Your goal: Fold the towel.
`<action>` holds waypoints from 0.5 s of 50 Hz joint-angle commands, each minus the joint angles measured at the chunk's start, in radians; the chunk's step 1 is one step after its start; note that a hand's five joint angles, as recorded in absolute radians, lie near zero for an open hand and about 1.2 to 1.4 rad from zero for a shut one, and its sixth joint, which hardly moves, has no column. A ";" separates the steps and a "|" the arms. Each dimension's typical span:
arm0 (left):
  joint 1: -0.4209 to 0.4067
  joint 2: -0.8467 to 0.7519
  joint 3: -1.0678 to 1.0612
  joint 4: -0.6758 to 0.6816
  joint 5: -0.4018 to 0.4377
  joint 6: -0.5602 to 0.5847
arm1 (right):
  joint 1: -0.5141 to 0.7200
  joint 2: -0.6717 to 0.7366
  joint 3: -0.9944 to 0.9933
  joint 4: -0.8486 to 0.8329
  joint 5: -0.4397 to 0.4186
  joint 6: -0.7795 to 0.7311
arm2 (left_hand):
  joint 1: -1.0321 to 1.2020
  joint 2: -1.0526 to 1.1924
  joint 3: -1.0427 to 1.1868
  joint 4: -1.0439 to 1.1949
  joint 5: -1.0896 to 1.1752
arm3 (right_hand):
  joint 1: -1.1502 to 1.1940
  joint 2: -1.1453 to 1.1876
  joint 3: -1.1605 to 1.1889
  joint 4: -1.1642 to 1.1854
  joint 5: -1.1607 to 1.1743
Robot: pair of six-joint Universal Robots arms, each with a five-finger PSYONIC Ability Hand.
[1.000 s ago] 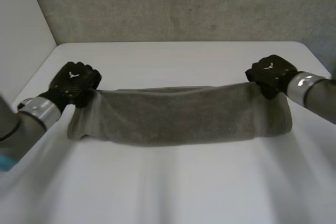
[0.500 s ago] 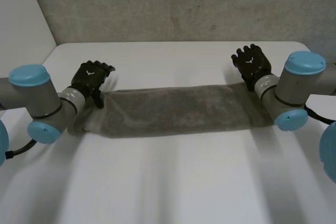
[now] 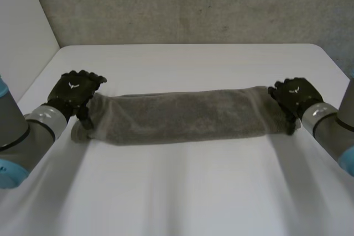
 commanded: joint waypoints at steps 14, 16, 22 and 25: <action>-0.015 -0.002 -0.031 0.017 -0.004 -0.001 | -0.121 0.199 -0.119 -0.004 -0.074 0.000 | -0.083 -0.076 -0.062 -0.081 -0.214 | 1.159 1.153 1.162 1.149 1.167; -0.013 -0.001 -0.036 0.021 -0.004 -0.001 | -0.135 0.167 -0.115 -0.004 -0.063 -0.002 | -0.085 -0.079 -0.065 -0.083 -0.217 | 1.159 1.153 1.162 1.149 1.167; -0.016 0.003 -0.040 0.024 -0.005 -0.001 | -0.298 0.047 -0.102 0.008 -0.044 -0.047 | -0.085 -0.079 -0.065 -0.083 -0.217 | 1.159 1.153 1.162 1.149 1.167; -0.018 0.003 -0.043 0.024 -0.007 -0.001 | -0.369 0.035 -0.122 0.011 -0.042 -0.139 | -0.083 -0.076 -0.062 -0.081 -0.214 | 1.159 1.153 1.162 1.149 1.167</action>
